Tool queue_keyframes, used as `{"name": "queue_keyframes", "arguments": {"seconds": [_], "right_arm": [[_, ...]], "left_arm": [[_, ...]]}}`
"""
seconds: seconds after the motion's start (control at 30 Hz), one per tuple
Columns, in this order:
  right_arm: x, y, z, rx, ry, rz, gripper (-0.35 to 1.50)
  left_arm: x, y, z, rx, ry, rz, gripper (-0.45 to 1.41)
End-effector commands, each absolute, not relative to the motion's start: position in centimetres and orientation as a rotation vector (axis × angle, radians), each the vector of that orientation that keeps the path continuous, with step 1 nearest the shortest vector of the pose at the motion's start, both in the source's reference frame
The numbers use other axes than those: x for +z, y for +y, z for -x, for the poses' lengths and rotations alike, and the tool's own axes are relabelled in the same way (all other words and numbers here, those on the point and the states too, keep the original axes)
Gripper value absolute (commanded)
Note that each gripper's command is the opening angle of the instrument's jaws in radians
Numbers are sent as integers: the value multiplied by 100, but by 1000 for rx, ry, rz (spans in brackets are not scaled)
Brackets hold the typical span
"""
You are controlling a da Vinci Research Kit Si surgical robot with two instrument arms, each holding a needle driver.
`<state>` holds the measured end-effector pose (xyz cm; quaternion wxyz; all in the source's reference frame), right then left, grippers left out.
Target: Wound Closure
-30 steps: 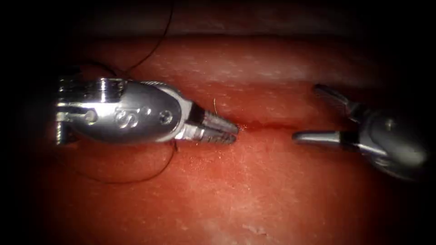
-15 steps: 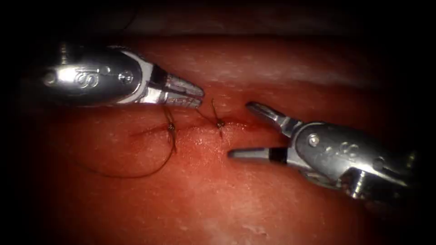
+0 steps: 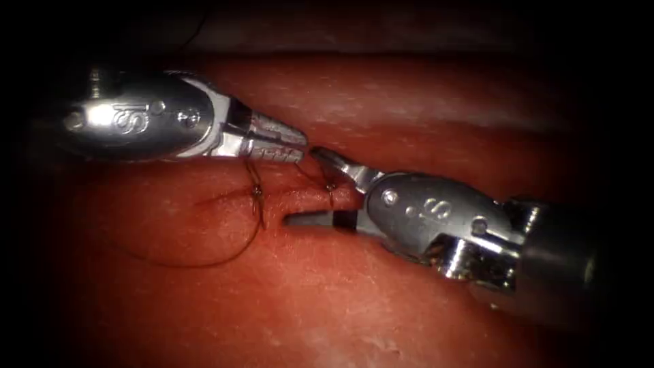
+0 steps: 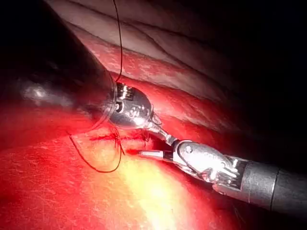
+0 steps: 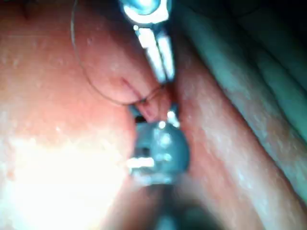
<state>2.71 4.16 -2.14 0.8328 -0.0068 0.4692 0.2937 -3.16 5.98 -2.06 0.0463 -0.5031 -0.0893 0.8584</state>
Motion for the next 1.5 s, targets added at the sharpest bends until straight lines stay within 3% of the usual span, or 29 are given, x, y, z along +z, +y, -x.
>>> {"name": "queue_keyframes", "arguments": {"seconds": [0.03, 0.63, 0.93, 1.0, 1.07, 1.1, 1.13, 1.5], "right_arm": [[-208, 420, -280, 623, 997, 17, 135], [-182, 421, -305, 620, 984, 45, 131], [-175, 423, -308, 620, 986, 54, 119], [-175, 422, -308, 618, 987, 51, 109], [-175, 422, -308, 607, 998, 32, 72], [-175, 422, -308, 597, 1007, 15, 30], [-175, 422, -308, 583, 1018, -3, -35], [-184, 420, -311, 518, 948, -85, -35]], "left_arm": [[-201, 601, 322, 2621, -270, 1538, -35], [-205, 600, 326, 2607, -286, 1531, -35], [-205, 600, 327, 2602, -292, 1528, -35], [-205, 600, 327, 2602, -292, 1528, -35], [-205, 600, 327, 2601, -292, 1528, -35], [-205, 600, 327, 2601, -292, 1528, -35], [-205, 600, 327, 2601, -292, 1528, -35], [-218, 599, 325, 2592, -309, 1536, -35]]}}
